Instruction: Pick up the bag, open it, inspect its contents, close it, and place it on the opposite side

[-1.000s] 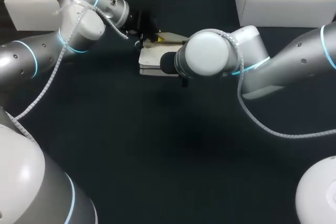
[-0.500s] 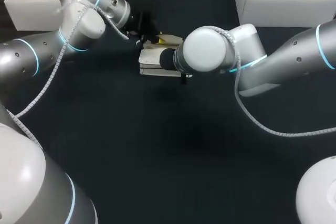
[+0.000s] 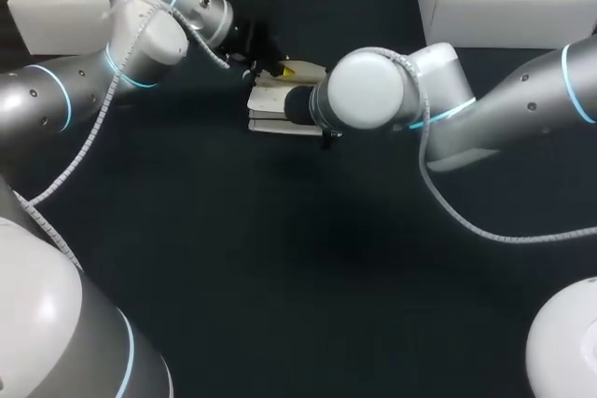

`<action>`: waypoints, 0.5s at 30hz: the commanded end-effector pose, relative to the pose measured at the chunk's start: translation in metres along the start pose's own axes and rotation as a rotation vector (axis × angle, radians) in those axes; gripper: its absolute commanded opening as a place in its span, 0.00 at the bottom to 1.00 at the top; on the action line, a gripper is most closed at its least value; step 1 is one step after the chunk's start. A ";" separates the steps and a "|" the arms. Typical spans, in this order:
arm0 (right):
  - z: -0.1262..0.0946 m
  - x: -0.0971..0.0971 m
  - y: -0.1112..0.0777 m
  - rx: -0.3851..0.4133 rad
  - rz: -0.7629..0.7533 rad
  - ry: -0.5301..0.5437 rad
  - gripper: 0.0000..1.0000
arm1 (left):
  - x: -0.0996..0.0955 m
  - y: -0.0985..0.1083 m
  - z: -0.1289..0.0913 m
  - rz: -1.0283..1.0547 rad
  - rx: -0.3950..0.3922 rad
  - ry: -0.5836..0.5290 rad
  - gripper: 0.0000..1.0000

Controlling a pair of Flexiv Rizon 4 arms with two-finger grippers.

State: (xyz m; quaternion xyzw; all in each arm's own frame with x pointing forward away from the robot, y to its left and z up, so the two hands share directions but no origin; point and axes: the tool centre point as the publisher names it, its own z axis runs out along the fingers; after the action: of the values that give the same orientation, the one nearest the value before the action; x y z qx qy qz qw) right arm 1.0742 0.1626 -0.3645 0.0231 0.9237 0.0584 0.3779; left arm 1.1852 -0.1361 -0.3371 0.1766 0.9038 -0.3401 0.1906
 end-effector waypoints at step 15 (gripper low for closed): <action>0.001 0.003 0.000 -0.005 0.004 -0.009 0.00 | 0.036 -0.014 -0.006 0.158 -0.021 -0.142 0.00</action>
State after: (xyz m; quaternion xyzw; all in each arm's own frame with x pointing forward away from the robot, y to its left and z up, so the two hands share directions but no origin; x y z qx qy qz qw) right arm 1.0720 0.1627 -0.3658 0.0244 0.9229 0.0597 0.3795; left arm 1.1638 -0.1380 -0.3388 0.2285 0.8877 -0.3199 0.2396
